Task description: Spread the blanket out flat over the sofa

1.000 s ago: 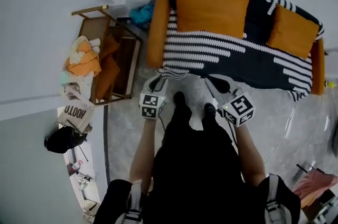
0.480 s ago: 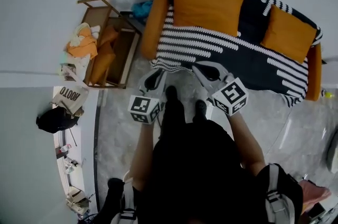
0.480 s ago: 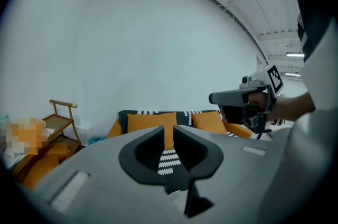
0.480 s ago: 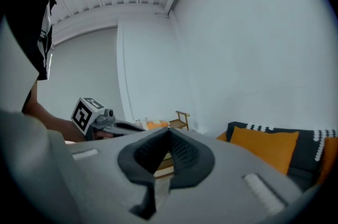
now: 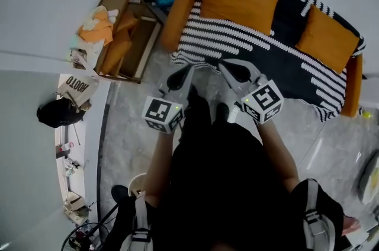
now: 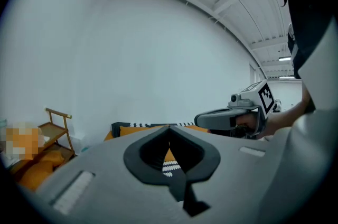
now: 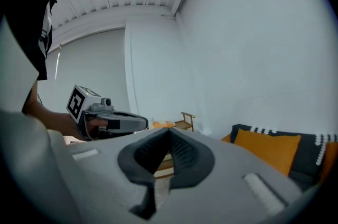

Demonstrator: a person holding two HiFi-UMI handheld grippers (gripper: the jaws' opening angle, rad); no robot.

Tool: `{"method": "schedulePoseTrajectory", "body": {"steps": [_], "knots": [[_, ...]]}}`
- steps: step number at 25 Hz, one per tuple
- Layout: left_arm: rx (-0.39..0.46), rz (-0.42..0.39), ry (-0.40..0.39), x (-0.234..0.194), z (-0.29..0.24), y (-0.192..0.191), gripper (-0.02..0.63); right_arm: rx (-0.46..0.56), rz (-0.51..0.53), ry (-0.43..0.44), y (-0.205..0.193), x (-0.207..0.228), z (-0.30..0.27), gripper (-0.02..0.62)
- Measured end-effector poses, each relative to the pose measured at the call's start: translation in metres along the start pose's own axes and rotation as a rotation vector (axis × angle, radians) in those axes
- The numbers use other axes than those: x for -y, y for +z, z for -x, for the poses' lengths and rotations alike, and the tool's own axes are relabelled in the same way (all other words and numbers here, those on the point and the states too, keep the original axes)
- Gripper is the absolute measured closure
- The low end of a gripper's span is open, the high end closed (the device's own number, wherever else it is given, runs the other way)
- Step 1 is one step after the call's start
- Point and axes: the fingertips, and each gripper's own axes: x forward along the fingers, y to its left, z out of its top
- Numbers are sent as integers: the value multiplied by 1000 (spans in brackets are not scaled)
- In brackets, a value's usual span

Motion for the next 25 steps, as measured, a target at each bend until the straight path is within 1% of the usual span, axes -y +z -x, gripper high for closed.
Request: {"method": "schedulePoseTrajectory", "body": {"steps": [5, 12, 15, 19, 25], "knots": [[11, 15, 5, 11, 9, -3, 595, 1, -3, 13, -6, -9, 9, 592], [17, 3, -14, 23, 13, -8, 595, 5, 1, 3, -11, -12, 19, 592], [16, -4, -7, 22, 13, -5, 595, 14, 0, 5, -8, -13, 20, 592], [36, -5, 2, 21, 12, 2, 595, 18, 4, 12, -7, -15, 20, 592], [31, 10, 8, 19, 14, -2, 595, 19, 14, 22, -7, -15, 17, 593]]}}
